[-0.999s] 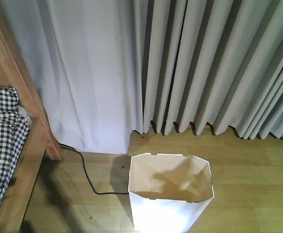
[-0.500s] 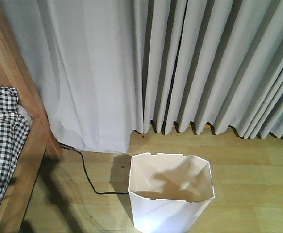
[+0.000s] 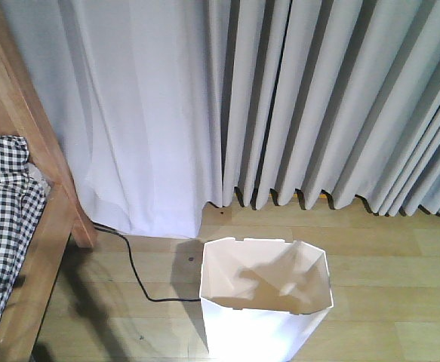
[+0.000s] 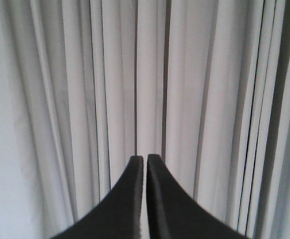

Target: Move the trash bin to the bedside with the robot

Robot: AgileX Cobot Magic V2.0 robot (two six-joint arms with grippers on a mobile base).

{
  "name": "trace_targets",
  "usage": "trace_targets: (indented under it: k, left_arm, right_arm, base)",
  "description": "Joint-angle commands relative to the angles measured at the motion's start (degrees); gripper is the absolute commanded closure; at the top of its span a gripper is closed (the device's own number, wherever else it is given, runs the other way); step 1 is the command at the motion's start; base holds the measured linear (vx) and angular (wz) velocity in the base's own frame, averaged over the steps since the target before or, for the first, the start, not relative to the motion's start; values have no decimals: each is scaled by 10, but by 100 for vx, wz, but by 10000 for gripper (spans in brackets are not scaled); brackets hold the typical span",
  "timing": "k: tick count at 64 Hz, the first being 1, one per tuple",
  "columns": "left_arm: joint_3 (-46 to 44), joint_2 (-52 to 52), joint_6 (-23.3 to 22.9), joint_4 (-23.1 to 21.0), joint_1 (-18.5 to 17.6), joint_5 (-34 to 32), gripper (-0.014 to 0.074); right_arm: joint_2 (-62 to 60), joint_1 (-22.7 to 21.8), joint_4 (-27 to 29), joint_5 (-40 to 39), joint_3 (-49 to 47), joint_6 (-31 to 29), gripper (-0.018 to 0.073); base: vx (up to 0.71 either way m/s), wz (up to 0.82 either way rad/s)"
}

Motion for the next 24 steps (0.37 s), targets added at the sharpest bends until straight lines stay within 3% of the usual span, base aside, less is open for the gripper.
trace_targets:
  k: [1,24]
  left_arm:
    - [7,-4,-8,-5,-4,-43,603]
    - [7,-4,-8,-5,-4,-43,603]
  right_arm:
    - [-7,-2,0,-38,1,-5,568]
    - [-7,-2,0,-38,1,-5,567]
  base:
    - [0,0]
    - [0,0]
